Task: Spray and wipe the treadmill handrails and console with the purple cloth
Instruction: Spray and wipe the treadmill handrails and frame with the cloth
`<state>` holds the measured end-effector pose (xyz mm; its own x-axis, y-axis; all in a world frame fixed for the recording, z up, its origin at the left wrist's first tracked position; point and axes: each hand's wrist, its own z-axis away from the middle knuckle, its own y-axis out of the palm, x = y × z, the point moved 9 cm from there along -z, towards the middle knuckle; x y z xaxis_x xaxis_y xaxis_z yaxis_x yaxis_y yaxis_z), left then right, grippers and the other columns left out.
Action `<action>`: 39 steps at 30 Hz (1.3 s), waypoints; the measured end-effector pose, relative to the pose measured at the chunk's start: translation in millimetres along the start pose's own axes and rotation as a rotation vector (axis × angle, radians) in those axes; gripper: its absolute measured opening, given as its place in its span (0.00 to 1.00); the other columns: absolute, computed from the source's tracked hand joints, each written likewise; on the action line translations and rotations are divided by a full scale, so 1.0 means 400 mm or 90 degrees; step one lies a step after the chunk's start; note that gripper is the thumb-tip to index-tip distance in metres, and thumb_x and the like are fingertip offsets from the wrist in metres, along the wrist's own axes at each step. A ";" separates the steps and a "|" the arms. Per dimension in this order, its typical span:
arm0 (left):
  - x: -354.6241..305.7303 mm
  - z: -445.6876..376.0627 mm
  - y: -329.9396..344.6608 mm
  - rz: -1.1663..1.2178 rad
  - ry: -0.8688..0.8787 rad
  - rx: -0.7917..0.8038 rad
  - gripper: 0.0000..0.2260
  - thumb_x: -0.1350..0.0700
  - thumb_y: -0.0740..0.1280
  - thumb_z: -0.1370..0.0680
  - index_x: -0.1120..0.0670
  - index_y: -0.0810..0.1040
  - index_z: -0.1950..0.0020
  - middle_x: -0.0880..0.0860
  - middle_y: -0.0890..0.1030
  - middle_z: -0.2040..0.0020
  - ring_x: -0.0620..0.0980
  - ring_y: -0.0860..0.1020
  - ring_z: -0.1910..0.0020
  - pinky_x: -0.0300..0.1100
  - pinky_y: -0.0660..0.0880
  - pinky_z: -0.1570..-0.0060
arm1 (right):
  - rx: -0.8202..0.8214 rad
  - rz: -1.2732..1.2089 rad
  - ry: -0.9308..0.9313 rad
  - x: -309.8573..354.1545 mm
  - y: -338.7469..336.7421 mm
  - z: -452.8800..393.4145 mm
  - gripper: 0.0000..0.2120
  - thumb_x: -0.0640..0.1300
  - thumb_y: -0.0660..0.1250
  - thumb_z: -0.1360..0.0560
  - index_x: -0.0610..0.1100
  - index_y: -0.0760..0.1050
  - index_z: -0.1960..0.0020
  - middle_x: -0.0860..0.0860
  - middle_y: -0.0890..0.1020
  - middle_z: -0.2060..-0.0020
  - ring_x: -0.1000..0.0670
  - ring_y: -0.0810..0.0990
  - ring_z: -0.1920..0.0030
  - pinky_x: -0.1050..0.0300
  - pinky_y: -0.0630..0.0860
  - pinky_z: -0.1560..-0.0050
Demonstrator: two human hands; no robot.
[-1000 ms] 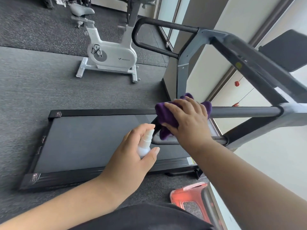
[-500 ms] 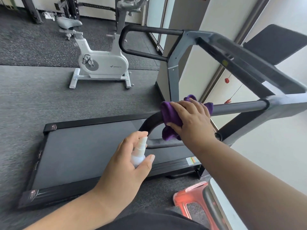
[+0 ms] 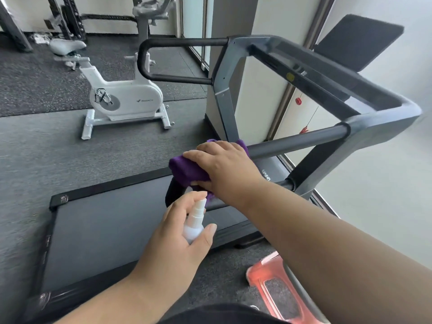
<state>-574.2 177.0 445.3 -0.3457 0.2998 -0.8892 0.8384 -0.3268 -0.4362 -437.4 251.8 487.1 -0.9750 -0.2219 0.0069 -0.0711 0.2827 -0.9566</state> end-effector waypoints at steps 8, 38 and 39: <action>-0.049 -0.028 0.037 -0.038 0.018 -0.027 0.23 0.44 0.68 0.28 0.24 0.65 0.39 0.35 0.75 0.40 0.34 0.74 0.41 0.30 0.68 0.48 | -0.069 -0.053 0.086 -0.283 -0.061 0.119 0.28 0.63 0.67 0.26 0.54 0.71 0.29 0.56 0.76 0.35 0.47 0.72 0.33 0.49 0.62 0.30; -0.241 -0.172 0.430 -0.079 -0.002 -0.044 0.24 0.46 0.70 0.27 0.23 0.65 0.40 0.32 0.74 0.41 0.34 0.72 0.40 0.26 0.68 0.47 | -0.183 -0.095 0.159 -0.723 -0.092 0.284 0.27 0.54 0.73 0.28 0.53 0.73 0.29 0.51 0.76 0.33 0.39 0.64 0.26 0.44 0.48 0.25; -0.243 -0.172 0.437 -0.082 -0.004 -0.052 0.24 0.46 0.70 0.27 0.23 0.65 0.40 0.33 0.74 0.41 0.34 0.73 0.41 0.29 0.69 0.48 | -0.179 -0.102 0.168 -0.723 -0.088 0.282 0.27 0.56 0.71 0.27 0.54 0.73 0.29 0.51 0.75 0.33 0.38 0.63 0.26 0.40 0.49 0.25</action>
<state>-365.2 152.4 465.1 -0.4550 0.3280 -0.8279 0.8187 -0.2116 -0.5338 -129.2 200.6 485.8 -0.9649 -0.0480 0.2582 -0.2453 0.5161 -0.8207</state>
